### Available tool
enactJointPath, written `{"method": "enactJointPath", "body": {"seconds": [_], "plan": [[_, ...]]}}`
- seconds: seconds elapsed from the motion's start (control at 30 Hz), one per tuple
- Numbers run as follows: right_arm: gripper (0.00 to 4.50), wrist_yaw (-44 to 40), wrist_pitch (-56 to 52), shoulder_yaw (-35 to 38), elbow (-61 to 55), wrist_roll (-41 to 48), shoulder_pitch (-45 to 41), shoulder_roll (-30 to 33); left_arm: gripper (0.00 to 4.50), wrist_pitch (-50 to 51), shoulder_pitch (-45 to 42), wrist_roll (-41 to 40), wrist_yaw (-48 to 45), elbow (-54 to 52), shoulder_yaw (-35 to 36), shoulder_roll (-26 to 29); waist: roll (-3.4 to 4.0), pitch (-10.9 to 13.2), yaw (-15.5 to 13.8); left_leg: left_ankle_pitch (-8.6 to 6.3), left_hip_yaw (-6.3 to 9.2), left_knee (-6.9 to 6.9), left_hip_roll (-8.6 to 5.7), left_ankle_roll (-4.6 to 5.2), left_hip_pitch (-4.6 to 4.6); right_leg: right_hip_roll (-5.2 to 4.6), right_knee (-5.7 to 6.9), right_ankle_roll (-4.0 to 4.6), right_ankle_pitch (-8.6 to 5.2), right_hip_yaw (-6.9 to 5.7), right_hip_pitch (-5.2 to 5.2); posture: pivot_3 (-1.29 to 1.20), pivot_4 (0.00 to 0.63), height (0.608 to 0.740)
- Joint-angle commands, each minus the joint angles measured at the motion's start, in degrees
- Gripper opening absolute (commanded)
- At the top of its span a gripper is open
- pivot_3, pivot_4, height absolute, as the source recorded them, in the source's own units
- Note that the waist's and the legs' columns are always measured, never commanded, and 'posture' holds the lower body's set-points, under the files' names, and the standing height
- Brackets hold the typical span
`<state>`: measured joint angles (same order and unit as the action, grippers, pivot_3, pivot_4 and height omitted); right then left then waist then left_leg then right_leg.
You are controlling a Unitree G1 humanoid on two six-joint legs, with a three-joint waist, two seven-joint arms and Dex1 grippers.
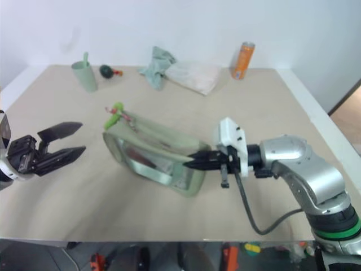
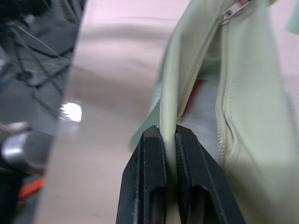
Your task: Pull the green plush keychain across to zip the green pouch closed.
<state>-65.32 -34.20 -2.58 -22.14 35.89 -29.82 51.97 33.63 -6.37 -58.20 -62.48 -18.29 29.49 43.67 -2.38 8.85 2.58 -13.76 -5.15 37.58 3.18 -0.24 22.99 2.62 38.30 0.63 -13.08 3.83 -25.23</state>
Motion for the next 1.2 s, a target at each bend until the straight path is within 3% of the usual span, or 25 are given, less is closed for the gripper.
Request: {"method": "enactJointPath", "body": {"seconds": [0.03,0.23,0.53,0.57,0.93,1.2], "plan": [[0.04,-6.6,6.1,1.6,7.0,-3.4,-7.0,3.0,4.5,-0.6,-0.8,-0.7,-0.3,0.8,1.1,0.7,0.01,0.0,0.0,0.01,-0.01,0.0,-0.02,0.02,0.0,-0.02,0.0,-0.01,0.01,0.01,-0.01,0.0,0.15,0.74],[0.04,-18.1,10.7,-1.1,12.6,-4.5,-16.2,3.2,4.5,-0.4,-0.4,-0.7,0.0,1.2,1.3,0.7,0.04,0.0,0.0,-0.01,0.01,-0.06,0.01,0.03,0.01,0.03,0.0,0.14,-0.04,-0.03,-0.04,0.0,0.15,0.74],[0.04,-19.2,14.6,-4.9,9.8,-8.1,-11.4,-1.1,4.5,-0.3,2.8,-1.8,1.8,-0.9,3.3,0.8,0.0,0.0,0.2,-0.06,0.08,-0.09,0.12,-0.01,-0.11,0.06,0.39,0.42,-0.25,-0.18,-0.1,0.0,0.15,0.74],[0.81,-19.3,14.8,-5.0,9.9,-8.4,-11.3,-1.3,4.5,-0.2,3.0,-2.1,2.0,-0.9,3.7,0.8,-0.01,0.0,0.3,-0.05,0.06,-0.07,0.11,-0.02,-0.21,0.06,0.56,0.48,-0.29,-0.17,-0.09,0.0,0.15,0.74],[4.48,-16.2,13.6,-3.8,8.4,-8.8,-9.5,-1.9,4.5,0.5,-9.6,3.8,10.2,13.0,-3.8,-2.1,0.05,0.1,-0.1,0.44,0.26,-0.07,0.12,-0.3,-0.49,0.1,0.91,0.41,-0.18,-0.4,0.09,0.0,0.15,0.74],[4.48,-16.4,3.7,2.5,3.9,-0.7,-7.9,3.3,4.5,1.9,-13.1,5.3,5.9,15.1,-10.2,-3.5,0.02,0.2,0.0,0.26,0.18,-0.09,-0.01,-0.4,-0.26,0.01,0.88,0.47,-0.3,-0.21,-0.07,0.0,0.15,0.74]]}}
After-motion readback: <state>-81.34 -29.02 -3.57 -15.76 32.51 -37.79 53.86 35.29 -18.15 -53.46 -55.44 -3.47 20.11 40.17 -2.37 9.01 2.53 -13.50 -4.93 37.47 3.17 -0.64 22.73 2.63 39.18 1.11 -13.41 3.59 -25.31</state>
